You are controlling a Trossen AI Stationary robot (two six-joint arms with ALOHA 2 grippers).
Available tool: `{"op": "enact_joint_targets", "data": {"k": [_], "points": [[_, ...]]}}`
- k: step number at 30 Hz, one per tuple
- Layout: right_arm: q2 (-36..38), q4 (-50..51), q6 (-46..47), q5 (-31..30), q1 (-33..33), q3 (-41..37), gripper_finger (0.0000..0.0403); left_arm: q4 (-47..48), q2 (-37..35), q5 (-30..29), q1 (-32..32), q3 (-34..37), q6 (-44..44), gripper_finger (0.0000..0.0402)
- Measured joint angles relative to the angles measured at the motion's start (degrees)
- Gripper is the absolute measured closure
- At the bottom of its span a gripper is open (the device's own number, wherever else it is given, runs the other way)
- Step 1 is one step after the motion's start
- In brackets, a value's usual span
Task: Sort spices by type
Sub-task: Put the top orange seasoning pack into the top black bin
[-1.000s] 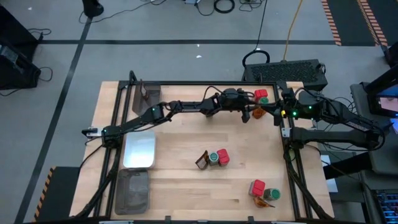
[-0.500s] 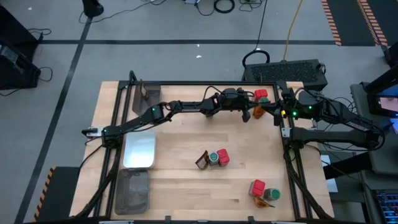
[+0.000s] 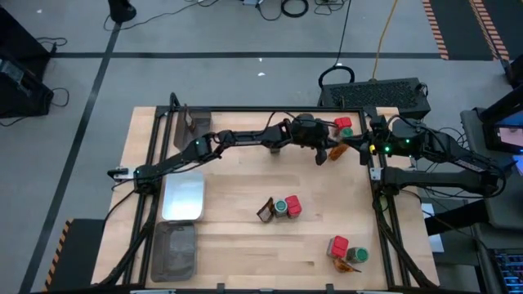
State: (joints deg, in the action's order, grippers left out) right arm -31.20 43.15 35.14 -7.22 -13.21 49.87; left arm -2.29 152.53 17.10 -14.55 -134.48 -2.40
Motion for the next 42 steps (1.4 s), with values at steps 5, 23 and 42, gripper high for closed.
{"op": "enact_joint_targets", "data": {"k": [5, 23, 42], "points": [[0.0, 0.0, 0.0, 0.0, 0.0, 0.0, 0.0403, 5.7, -5.5, -0.2, -0.1, 0.0, 0.2, 0.0401], [0.0, 0.0, 0.0, 0.0, 0.0, 0.0, 0.0403, 36.1, -24.7, -3.0, -11.9, -0.1, 6.2, 0.0401], [0.0, 0.0, 0.0, 0.0, 0.0, 0.0, 0.0403, 57.6, -58.4, -9.3, -22.1, 24.3, 7.4, 0.0401]]}}
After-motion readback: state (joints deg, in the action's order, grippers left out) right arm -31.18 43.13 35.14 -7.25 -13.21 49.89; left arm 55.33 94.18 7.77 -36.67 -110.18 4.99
